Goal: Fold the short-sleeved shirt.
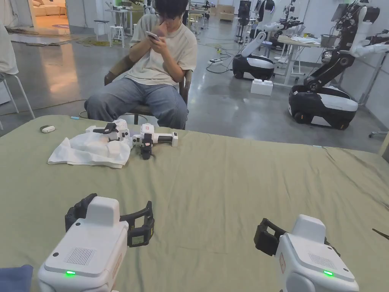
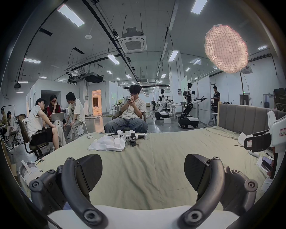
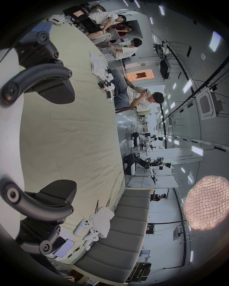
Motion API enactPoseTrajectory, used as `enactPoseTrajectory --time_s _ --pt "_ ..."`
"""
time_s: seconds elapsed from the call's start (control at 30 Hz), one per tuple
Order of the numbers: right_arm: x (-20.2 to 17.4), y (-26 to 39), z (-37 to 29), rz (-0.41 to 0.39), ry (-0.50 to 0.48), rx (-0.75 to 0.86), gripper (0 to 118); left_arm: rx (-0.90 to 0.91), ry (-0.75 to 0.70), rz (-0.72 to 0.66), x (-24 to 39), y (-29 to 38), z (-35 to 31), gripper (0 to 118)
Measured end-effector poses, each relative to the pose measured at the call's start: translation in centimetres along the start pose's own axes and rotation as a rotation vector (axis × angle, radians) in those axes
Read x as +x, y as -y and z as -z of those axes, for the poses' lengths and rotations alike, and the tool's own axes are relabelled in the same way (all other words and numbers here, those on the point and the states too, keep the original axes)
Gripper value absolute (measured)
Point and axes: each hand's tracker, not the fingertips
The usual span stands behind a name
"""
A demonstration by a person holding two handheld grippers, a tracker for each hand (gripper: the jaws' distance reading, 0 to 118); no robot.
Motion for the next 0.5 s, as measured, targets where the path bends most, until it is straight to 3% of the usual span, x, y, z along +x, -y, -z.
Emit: enactPoseTrajectory --time_s 0.2,0.5 --pt "-0.12 0.07 -0.04 -0.026 0.023 0.022 101 -0.005 0.001 -0.004 -0.12 0.11 0.16 108" --pt "0.01 0.69 -0.22 -0.079 -0.039 0.101 102 -0.001 0.001 -0.003 0.02 0.36 0.37 108"
